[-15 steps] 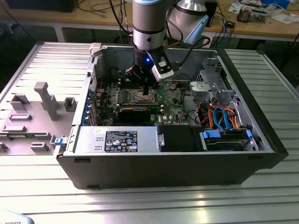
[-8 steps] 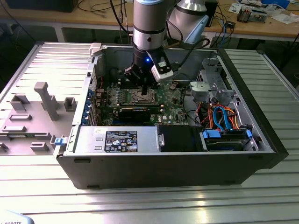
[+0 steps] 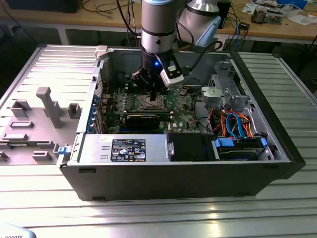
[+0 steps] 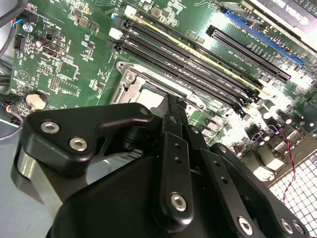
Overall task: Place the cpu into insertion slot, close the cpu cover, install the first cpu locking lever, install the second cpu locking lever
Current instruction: 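Install the second cpu locking lever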
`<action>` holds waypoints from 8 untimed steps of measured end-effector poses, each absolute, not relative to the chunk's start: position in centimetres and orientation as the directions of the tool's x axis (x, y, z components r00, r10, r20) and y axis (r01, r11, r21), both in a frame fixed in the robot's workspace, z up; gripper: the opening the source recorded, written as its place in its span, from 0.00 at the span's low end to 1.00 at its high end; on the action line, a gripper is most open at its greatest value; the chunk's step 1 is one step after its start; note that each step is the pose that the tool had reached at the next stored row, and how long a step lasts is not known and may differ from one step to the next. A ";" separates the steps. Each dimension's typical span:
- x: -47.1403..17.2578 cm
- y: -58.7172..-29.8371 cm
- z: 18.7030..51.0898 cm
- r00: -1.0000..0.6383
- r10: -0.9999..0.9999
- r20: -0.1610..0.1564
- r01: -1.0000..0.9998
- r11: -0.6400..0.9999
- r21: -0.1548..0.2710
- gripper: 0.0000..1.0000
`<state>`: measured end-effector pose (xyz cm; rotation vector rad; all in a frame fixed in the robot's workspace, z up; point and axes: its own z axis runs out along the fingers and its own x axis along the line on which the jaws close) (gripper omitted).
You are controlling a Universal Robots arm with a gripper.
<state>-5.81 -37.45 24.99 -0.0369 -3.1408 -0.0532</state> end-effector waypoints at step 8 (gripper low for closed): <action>-5.8 -37.6 24.9 -1.000 0.024 0.002 0.024 0.999 0.041 0.11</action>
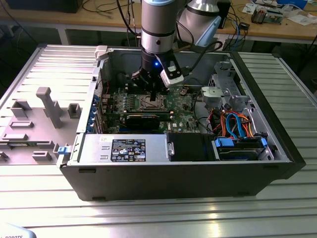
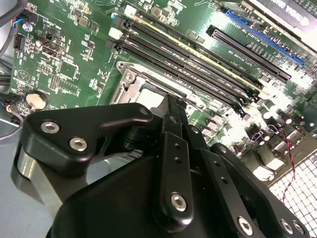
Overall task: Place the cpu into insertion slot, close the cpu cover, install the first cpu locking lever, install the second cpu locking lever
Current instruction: 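Install the second cpu locking lever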
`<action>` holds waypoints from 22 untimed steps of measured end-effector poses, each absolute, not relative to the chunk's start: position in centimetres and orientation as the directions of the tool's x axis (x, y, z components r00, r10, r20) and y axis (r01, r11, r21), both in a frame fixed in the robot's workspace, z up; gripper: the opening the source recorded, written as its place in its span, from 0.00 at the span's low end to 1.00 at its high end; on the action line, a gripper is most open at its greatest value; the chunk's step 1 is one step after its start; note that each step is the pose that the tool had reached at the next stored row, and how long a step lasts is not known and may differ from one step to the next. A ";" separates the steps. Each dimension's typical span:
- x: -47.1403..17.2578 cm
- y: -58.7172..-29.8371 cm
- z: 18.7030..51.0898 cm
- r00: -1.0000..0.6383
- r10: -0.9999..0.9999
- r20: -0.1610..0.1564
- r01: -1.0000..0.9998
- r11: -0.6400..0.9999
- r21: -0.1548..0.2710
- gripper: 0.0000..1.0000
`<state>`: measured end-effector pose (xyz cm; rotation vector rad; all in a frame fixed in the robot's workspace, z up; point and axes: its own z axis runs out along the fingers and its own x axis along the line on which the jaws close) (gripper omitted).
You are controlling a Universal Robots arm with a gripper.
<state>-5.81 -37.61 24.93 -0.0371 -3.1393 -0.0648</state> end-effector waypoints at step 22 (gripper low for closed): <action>-8.5 -38.5 23.3 -1.000 -0.022 0.011 -0.022 0.999 0.048 0.11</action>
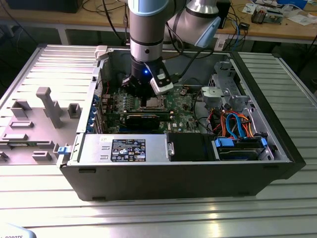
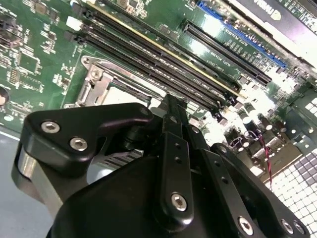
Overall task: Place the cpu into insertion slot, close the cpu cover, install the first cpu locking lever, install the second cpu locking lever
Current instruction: 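Install the second cpu locking lever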
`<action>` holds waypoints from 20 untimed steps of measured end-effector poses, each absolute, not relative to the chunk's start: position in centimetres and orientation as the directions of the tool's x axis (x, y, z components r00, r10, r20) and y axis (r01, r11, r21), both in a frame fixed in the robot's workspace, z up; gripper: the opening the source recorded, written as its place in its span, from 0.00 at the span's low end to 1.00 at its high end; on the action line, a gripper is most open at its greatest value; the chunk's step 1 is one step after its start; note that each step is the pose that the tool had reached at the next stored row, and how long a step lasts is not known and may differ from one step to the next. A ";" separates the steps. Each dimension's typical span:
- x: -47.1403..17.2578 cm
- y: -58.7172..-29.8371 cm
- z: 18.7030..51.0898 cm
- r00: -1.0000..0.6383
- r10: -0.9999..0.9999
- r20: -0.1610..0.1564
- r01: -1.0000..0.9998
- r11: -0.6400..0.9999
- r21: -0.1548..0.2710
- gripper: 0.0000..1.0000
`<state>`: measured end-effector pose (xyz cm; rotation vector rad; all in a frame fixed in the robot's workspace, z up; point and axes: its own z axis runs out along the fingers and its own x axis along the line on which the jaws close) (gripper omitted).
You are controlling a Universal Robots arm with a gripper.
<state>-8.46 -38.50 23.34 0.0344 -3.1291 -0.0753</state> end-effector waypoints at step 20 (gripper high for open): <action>-9.1 -39.0 22.8 -0.999 -0.037 0.025 -0.036 0.998 0.048 0.11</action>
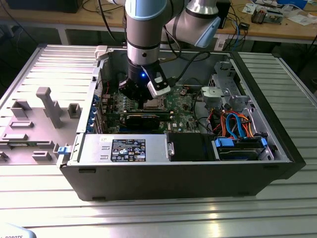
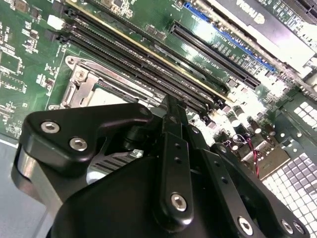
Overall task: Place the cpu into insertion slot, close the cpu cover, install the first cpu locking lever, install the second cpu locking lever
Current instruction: 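Install the second cpu locking lever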
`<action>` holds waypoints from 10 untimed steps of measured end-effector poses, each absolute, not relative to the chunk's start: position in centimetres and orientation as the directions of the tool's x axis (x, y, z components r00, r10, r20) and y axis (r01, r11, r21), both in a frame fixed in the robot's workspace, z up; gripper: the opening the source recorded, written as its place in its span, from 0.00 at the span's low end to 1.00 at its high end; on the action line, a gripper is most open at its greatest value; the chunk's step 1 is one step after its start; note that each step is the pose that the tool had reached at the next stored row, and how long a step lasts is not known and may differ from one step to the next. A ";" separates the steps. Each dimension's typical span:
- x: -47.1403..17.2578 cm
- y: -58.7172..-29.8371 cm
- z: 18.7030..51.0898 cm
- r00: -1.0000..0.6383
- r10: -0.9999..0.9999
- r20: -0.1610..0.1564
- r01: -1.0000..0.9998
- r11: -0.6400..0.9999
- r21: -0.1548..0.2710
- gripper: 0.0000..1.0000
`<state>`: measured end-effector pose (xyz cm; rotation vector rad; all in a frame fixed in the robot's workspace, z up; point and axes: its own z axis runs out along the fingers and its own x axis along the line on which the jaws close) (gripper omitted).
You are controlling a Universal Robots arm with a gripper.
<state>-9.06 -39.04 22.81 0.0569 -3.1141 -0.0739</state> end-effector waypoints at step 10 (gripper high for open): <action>-9.1 -39.2 21.8 -0.998 -0.053 0.029 -0.051 0.996 0.066 0.11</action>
